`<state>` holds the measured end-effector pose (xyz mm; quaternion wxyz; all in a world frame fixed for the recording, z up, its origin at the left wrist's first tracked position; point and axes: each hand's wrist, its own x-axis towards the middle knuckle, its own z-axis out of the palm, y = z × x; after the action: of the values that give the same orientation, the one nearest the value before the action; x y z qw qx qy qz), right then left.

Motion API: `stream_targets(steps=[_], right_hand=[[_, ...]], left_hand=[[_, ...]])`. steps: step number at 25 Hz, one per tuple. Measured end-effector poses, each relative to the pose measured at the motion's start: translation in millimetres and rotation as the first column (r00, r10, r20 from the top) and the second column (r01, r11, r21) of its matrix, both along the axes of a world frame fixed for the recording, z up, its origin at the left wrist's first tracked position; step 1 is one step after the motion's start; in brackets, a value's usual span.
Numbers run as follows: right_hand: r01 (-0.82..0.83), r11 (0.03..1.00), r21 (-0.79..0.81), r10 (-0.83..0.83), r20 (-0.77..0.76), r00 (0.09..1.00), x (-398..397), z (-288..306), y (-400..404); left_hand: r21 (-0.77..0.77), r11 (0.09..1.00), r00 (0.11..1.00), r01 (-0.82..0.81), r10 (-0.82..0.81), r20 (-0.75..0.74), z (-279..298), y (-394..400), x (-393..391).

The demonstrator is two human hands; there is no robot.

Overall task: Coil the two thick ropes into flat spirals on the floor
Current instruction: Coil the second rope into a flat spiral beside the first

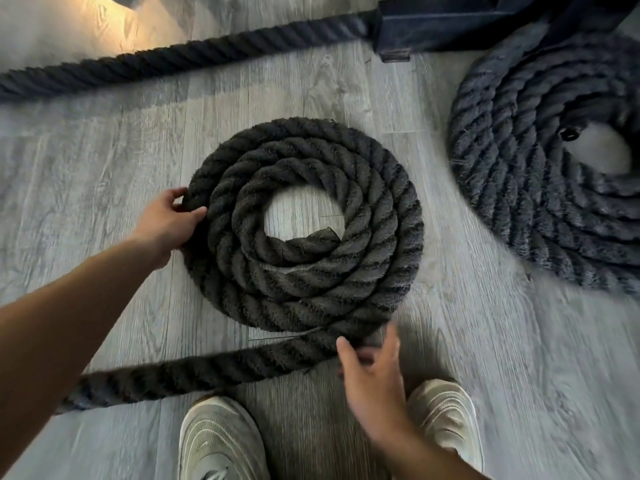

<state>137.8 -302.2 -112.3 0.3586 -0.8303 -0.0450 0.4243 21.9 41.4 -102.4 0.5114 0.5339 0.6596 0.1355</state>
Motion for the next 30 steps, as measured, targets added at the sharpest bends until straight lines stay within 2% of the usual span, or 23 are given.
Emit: stream_targets(steps=[3, 5, 8, 10, 13, 17, 22, 25, 30], right_hand=[[0.053, 0.999, -0.01, -0.054, -0.04, 0.998, 12.9, -19.4, 8.7], [0.056, 0.998, -0.017, -0.056, -0.016, 0.998, 36.4, -24.3, 19.5], [0.041, 0.997, 0.065, -0.044, 0.046, 0.998, 86.6, -19.8, 38.9], [0.068, 0.994, 0.091, -0.081, 0.145, 0.986, 126.4, -13.2, 57.0], [0.091, 0.993, 0.08, -0.108, 0.257, 0.96, 158.7, -1.3, 78.5], [0.054, 0.997, 0.055, -0.064, 0.195, 0.979, 104.1, 9.0, 59.5], [-0.059, 0.998, -0.006, 0.059, -0.023, 0.998, 4.8, 13.5, 12.2], [-0.063, 0.998, -0.013, 0.062, -0.087, 0.994, 7.5, 12.0, 18.8], [-0.044, 0.996, 0.081, 0.056, -0.158, 0.986, 61.5, 17.9, 29.0]], left_hand=[[0.014, 1.0, 0.999, -0.013, 0.013, -0.031, -6.7, -5.4, -4.4], [-0.009, 0.999, 0.999, -0.049, 0.049, -0.015, -5.0, -20.1, -11.0], [-0.067, 0.984, 0.986, -0.165, 0.167, 0.022, -2.1, -63.2, -20.7], [-0.13, 0.968, 0.976, -0.215, 0.219, 0.013, -2.0, -99.0, -24.4], [-0.235, 0.954, 0.98, -0.185, 0.196, 0.024, 0.6, -125.9, -24.5], [-0.107, 0.966, 0.971, -0.235, 0.238, 0.019, 0.7, -75.9, -29.8], [0.003, 0.997, 0.997, -0.074, 0.074, 0.028, -1.6, -1.6, -17.9], [0.032, 0.999, 1.0, -0.027, 0.026, 0.017, -12.0, 1.1, -12.9], [0.041, 0.993, 0.993, -0.114, 0.112, 0.041, -6.2, -34.7, -14.5]])
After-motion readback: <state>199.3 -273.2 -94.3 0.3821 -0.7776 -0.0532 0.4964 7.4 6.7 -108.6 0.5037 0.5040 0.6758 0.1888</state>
